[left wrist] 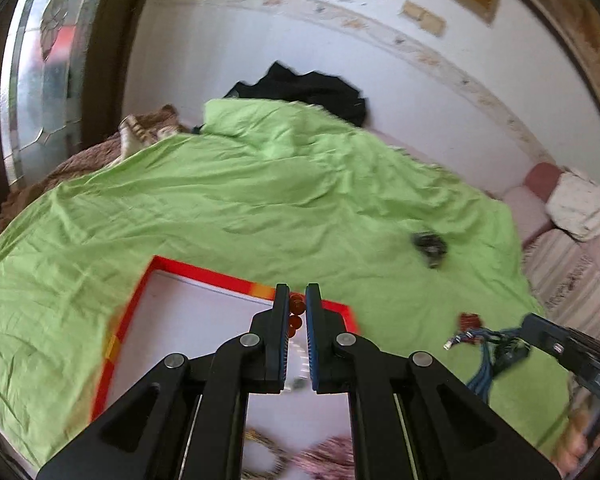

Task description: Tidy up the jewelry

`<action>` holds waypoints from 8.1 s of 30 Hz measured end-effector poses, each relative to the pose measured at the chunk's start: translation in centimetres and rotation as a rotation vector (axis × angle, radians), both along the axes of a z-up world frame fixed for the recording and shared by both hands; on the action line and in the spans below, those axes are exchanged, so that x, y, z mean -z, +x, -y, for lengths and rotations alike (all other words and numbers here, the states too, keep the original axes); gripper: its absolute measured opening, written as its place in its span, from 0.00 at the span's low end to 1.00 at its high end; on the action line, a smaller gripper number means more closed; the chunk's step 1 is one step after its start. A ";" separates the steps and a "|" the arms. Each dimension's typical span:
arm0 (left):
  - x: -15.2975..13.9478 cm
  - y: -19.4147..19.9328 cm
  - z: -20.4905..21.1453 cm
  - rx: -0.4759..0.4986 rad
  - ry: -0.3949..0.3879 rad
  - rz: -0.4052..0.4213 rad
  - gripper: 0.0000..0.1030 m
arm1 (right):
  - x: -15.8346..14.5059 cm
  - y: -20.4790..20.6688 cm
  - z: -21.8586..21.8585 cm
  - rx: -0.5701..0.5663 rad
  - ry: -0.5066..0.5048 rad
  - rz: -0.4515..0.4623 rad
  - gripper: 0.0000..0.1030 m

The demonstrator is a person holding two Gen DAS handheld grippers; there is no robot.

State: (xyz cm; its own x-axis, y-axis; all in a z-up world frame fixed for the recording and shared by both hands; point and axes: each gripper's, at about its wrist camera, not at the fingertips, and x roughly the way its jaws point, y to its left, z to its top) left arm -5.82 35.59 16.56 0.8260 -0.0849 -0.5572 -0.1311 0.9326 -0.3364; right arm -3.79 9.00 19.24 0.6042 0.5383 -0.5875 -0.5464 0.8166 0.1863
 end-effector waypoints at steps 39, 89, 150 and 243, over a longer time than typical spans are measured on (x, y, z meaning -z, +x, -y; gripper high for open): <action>8.3 5.6 -10.5 -0.182 -0.187 -0.137 0.07 | 13.0 10.4 -20.0 -0.205 0.008 -0.417 0.20; 5.3 0.8 3.2 -0.143 0.211 -0.108 0.42 | 10.1 4.1 5.1 0.074 -0.021 -0.232 0.57; 10.3 9.1 32.8 0.269 0.554 -0.256 0.43 | 13.1 11.0 36.5 0.618 0.220 -0.187 0.65; 6.3 0.1 4.9 0.026 -0.106 -0.174 0.06 | 7.9 6.1 5.0 0.035 0.083 -0.217 0.05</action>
